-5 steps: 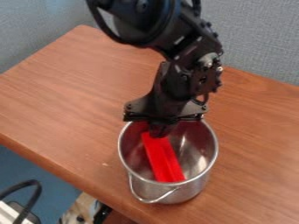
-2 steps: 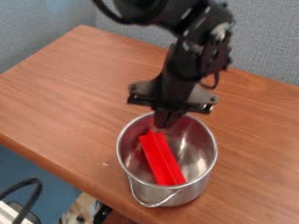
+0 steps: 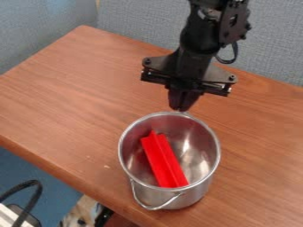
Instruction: Put the red object in the metal pot
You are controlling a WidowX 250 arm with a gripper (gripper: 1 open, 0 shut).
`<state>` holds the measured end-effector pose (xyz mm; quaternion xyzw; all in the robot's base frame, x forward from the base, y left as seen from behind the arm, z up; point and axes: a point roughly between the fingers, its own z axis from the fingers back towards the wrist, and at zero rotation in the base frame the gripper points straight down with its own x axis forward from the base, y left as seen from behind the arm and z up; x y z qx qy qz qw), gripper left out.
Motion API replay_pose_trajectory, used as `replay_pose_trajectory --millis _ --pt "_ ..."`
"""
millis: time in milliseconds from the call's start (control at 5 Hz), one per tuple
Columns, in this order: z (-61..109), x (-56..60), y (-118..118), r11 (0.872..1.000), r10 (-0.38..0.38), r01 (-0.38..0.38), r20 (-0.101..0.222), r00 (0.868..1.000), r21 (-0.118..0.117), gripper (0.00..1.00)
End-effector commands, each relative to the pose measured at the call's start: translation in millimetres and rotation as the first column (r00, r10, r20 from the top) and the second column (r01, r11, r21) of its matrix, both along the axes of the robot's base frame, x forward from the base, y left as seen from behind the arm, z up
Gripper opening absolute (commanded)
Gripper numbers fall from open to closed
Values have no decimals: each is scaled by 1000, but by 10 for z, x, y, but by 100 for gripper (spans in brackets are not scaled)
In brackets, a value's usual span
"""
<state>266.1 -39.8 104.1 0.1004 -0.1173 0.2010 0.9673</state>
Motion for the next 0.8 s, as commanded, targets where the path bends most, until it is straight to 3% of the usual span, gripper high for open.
replay_pose_trajectory --millis 0,200,400,600 --pt "-47 35 87 1000 -5 5 5 1000 -7 100" --pt "-83 0 149 997 -73 73 -29 997 -26 100" --pt "-133 39 200 996 -80 78 -37 996 -35 100" --pt "-33 25 335 997 -72 70 -46 996 -37 100"
